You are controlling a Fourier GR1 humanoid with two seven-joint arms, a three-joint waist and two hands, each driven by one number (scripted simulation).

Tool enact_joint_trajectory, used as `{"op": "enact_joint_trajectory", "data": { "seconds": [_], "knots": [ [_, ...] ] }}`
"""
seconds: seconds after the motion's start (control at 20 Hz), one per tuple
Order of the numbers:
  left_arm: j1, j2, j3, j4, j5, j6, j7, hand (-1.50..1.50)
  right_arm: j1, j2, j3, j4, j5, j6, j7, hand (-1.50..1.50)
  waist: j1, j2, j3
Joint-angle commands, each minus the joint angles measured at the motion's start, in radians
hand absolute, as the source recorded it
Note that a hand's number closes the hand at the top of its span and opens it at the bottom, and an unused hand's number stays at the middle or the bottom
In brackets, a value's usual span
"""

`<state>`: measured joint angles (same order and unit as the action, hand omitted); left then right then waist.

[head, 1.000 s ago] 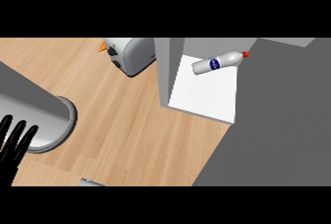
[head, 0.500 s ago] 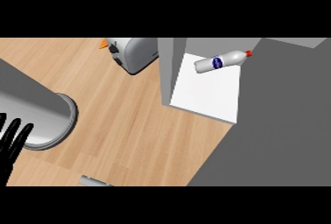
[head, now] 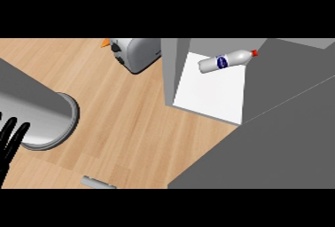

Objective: Pick up the bottled water, place it into the cabinet and close the cabinet

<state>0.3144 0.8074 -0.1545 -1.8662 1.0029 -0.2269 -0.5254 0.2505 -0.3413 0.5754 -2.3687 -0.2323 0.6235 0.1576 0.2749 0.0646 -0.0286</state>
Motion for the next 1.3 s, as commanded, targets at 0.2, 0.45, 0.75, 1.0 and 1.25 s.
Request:
{"op": "enact_joint_trajectory", "data": {
  "seconds": [0.2, 0.45, 0.75, 1.0, 1.25],
  "knots": [
    [-0.001, 0.008, 0.019, 0.017, 0.016, -0.009, 0.005, -1.5, -0.23, 0.096, -0.024, 0.139, 0.039, -0.095, 0.191, 1.5, -0.009, -0.015, 0.007],
    [-0.004, 0.006, 0.018, 0.035, 0.014, -0.016, 0.006, -1.5, -0.4, 0.149, -0.054, 0.256, 0.041, -0.121, 0.295, 1.5, -0.021, -0.018, 0.007],
    [0.01, 0.002, 0.018, 0.039, 0.025, -0.021, 0.009, -1.5, -0.56, 0.246, -0.084, 0.422, 0.045, -0.176, 0.397, 1.5, -0.035, -0.025, 0.012],
    [0.022, 0.004, 0.038, 0.064, 0.032, -0.047, -0.004, -1.5, -0.761, 0.336, -0.143, 0.615, 0.029, -0.246, 0.457, 1.5, -0.041, -0.029, 0.017],
    [0.026, -0.011, 0.037, 0.093, 0.034, -0.058, -0.011, -1.5, -0.975, 0.339, -0.233, 0.811, 0.084, -0.402, 0.422, 1.5, -0.073, -0.03, 0.021]
  ]
}}
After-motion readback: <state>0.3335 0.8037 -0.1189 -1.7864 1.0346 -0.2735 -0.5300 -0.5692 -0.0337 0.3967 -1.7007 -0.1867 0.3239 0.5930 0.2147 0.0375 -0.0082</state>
